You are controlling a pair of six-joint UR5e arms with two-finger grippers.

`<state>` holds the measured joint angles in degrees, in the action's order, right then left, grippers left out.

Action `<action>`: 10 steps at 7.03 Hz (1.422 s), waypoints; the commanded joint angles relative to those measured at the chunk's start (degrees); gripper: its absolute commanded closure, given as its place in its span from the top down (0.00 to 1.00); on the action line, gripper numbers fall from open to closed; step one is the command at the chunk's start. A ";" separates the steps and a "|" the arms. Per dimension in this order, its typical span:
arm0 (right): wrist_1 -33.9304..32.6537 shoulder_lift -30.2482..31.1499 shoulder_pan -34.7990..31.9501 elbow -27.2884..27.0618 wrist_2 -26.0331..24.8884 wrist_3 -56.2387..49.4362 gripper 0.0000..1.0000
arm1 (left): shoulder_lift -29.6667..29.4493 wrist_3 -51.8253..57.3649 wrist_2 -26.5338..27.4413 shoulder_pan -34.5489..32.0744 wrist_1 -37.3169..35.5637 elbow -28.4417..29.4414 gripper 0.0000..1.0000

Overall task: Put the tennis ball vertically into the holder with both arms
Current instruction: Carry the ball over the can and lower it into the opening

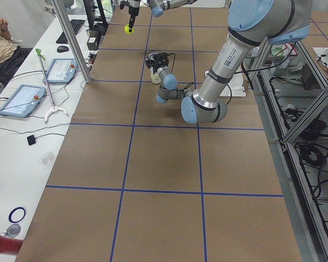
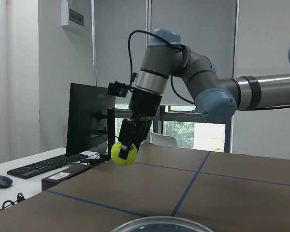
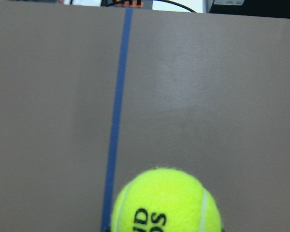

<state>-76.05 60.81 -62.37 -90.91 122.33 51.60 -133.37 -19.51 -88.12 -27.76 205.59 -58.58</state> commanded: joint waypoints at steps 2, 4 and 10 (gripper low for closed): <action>-16.82 -4.52 4.78 -17.52 1.24 15.05 0.00 | 0.12 0.00 -0.03 0.07 -0.10 0.57 0.88; -17.99 -11.99 11.97 -17.63 -3.21 28.66 0.00 | 0.12 0.00 -0.03 0.07 -0.19 0.75 0.88; -30.47 -21.96 29.05 -15.35 -19.85 37.26 0.00 | 0.04 0.00 -0.03 0.16 -0.19 0.66 0.88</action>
<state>-106.12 39.15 -35.21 -107.33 104.49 88.47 -133.33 -19.51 -88.15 -27.60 205.40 -57.91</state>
